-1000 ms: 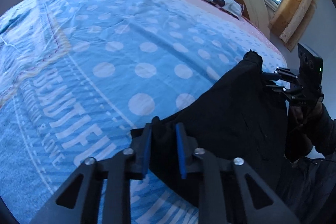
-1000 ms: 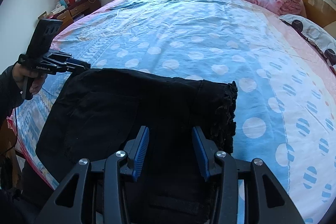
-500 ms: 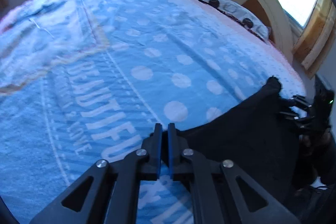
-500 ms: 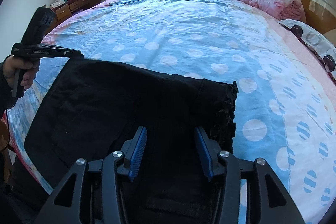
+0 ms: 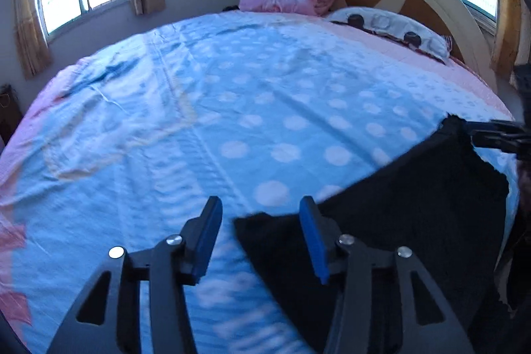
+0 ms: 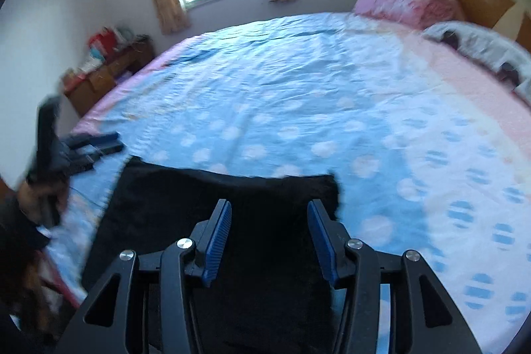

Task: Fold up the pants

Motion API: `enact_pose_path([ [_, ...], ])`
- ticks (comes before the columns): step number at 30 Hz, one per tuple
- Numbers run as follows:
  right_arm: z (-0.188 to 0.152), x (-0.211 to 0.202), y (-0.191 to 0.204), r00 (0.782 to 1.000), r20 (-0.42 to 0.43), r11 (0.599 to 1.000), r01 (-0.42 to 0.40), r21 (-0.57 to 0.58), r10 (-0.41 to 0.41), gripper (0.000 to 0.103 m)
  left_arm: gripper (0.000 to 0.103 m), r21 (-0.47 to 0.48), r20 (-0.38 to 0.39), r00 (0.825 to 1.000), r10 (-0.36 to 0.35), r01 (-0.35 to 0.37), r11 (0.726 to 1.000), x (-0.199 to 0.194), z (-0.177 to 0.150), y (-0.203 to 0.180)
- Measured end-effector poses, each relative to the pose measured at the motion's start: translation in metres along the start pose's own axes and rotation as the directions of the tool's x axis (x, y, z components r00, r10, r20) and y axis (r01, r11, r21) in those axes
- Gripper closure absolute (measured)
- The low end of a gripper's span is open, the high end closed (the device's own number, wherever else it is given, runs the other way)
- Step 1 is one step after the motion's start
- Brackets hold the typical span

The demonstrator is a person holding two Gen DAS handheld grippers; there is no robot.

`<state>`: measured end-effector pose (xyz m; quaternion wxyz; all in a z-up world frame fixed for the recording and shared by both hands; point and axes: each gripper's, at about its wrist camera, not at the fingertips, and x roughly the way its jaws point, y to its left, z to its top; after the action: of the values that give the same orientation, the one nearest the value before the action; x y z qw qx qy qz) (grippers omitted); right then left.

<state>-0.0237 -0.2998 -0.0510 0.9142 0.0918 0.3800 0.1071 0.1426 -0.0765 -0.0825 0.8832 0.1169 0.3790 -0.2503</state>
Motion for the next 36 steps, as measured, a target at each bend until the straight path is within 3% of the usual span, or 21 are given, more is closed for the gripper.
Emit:
enact_pose_path([
  [3, -0.001, 0.039, -0.012, 0.989, -0.141, 0.998, 0.052, 0.029, -0.047, 0.053, 0.051, 0.038, -0.036, 0.997, 0.073, -0.071, 0.997, 0.01, -0.007, -0.017],
  [5, -0.001, 0.044, -0.021, 0.994, -0.11, 0.998, 0.021, 0.054, -0.015, 0.053, 0.049, 0.029, -0.041, 0.997, 0.071, -0.07, 0.997, 0.011, -0.01, -0.022],
  [9, -0.001, 0.04, -0.015, 0.993, -0.115, 0.999, 0.036, 0.018, -0.034, 0.053, 0.04, 0.008, -0.041, 0.993, 0.113, -0.113, 0.994, 0.005, -0.011, -0.025],
  [12, -0.002, 0.02, -0.004, 0.992, -0.064, 0.994, 0.107, -0.024, -0.108, 0.053, 0.04, -0.014, -0.037, 0.992, 0.122, -0.122, 0.992, -0.004, -0.014, -0.029],
  [15, -0.009, -0.007, 0.02, 0.991, 0.004, 0.987, 0.133, -0.091, -0.133, 0.053, 0.025, -0.033, -0.012, 0.995, 0.101, -0.101, 0.994, -0.019, -0.021, -0.042],
  [20, -0.037, -0.023, 0.054, 0.98, 0.003, 0.954, 0.193, -0.228, -0.198, 0.053, 0.016, 0.008, -0.014, 0.995, 0.099, -0.099, 0.995, -0.029, -0.033, -0.068],
  [27, -0.075, -0.04, 0.073, 0.995, -0.016, 0.961, 0.094, -0.26, -0.102, 0.053, 0.014, -0.009, -0.033, 0.994, 0.103, -0.103, 0.995, -0.031, -0.048, -0.082],
  [31, -0.102, -0.012, 0.065, 0.982, -0.132, 0.962, 0.095, -0.257, -0.132, 0.053, 0.009, -0.022, -0.06, 0.992, 0.112, -0.113, 0.993, -0.023, -0.058, -0.089],
  [36, -0.104, -0.012, 0.068, 0.985, -0.114, 0.956, 0.092, -0.277, -0.128, 0.052, 0.006, -0.073, -0.071, 0.993, 0.097, -0.102, 0.992, -0.02, -0.067, -0.086],
])
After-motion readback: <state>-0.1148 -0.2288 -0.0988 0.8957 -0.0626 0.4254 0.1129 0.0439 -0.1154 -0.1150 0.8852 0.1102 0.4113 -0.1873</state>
